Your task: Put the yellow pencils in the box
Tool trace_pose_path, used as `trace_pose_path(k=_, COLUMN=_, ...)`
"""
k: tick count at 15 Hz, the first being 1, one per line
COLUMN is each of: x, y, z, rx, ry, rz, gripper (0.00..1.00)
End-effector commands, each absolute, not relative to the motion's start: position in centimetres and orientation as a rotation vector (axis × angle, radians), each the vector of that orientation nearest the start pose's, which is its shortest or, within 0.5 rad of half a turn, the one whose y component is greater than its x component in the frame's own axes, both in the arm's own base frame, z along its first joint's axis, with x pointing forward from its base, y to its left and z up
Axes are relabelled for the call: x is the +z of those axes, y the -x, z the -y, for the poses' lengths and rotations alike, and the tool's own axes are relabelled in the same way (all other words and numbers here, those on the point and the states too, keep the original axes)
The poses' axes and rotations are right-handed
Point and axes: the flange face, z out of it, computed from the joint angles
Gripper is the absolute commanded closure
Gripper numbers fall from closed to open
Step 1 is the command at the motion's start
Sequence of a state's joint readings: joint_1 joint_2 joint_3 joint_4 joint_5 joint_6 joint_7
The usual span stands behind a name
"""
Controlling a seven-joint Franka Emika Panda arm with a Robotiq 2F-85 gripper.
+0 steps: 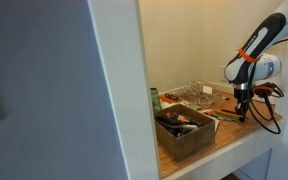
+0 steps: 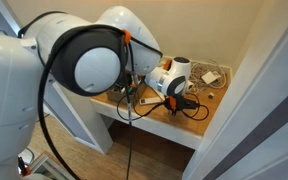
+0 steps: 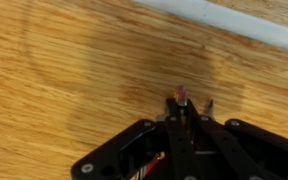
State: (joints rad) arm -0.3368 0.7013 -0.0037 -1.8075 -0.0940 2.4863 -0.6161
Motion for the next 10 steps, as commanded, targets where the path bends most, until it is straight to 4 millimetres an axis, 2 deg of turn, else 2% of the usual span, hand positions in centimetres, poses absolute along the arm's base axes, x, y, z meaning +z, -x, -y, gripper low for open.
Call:
trace_pose_path(k=1, x=15.1, y=-61.0, z=21.3, rx=0.063, ry=3.136, rz=0.553, gripper=0.98)
trace_pose_path(k=5, x=18.1, y=-60.7, z=21.1, rx=0.003, ry=3.123, rz=0.554, gripper=0.98)
trace_pose_path(k=10, x=23.8, y=-60.0, z=19.7, rx=-0.045, ry=3.069, rz=0.543, gripper=0.98)
